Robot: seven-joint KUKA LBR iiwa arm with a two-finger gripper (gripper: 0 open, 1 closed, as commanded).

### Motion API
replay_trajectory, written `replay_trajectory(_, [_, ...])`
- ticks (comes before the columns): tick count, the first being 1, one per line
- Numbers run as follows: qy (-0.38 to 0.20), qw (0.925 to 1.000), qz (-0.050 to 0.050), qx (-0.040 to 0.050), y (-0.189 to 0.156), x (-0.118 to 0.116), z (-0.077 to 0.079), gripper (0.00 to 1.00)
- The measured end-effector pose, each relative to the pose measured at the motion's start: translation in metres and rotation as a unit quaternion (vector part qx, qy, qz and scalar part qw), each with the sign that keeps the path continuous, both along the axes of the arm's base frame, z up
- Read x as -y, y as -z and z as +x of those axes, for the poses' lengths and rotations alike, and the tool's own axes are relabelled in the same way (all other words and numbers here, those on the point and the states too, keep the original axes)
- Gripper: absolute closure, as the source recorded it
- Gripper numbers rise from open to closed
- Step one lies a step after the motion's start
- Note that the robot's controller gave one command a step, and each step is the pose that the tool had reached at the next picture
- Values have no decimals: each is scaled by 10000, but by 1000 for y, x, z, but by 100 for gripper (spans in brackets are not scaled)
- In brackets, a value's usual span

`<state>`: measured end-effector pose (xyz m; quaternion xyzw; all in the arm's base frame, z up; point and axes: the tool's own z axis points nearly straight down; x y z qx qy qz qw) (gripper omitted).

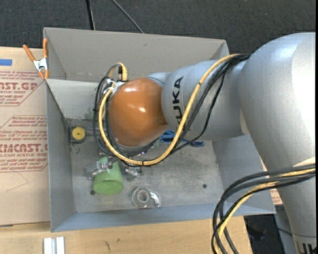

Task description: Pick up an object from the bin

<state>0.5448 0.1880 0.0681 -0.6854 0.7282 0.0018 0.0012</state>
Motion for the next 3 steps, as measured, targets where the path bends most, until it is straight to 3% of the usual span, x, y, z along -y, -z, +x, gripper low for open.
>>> replay_trajectory(1, [1,10000,2,-2,0,0,0,100])
replay_trajectory(2, [11,10000,-4,12,-24,-1,0,100])
replay_trajectory(3, [19,10000,3,46,-129,-3,1,100])
